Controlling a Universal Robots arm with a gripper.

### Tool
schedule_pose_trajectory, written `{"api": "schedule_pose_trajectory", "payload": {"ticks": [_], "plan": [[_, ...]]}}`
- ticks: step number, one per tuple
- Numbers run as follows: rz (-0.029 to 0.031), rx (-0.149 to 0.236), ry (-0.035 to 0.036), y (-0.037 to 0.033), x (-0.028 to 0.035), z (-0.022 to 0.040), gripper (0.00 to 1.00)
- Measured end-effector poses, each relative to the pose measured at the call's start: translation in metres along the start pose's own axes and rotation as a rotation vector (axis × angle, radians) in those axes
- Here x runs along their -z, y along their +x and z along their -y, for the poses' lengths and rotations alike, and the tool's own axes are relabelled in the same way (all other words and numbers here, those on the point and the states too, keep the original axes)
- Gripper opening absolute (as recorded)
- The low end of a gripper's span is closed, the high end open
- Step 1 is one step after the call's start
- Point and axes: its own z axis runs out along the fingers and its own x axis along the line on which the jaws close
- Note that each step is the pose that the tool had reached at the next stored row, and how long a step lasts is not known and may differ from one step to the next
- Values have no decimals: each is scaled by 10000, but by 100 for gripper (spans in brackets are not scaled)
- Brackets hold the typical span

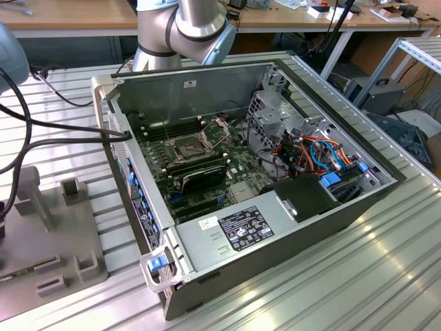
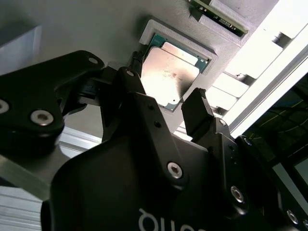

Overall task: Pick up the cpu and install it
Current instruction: 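Pick up the cpu and move it towards the insertion slot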

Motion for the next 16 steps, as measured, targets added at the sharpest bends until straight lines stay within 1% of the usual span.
{"api": "schedule_pose_trajectory", "payload": {"ticks": [4,11,16], "plan": [[11,0,3,0,-7,0,60],[11,0,11,0,-11,0,60],[12,1,9,-1,-34,0,60]]}}
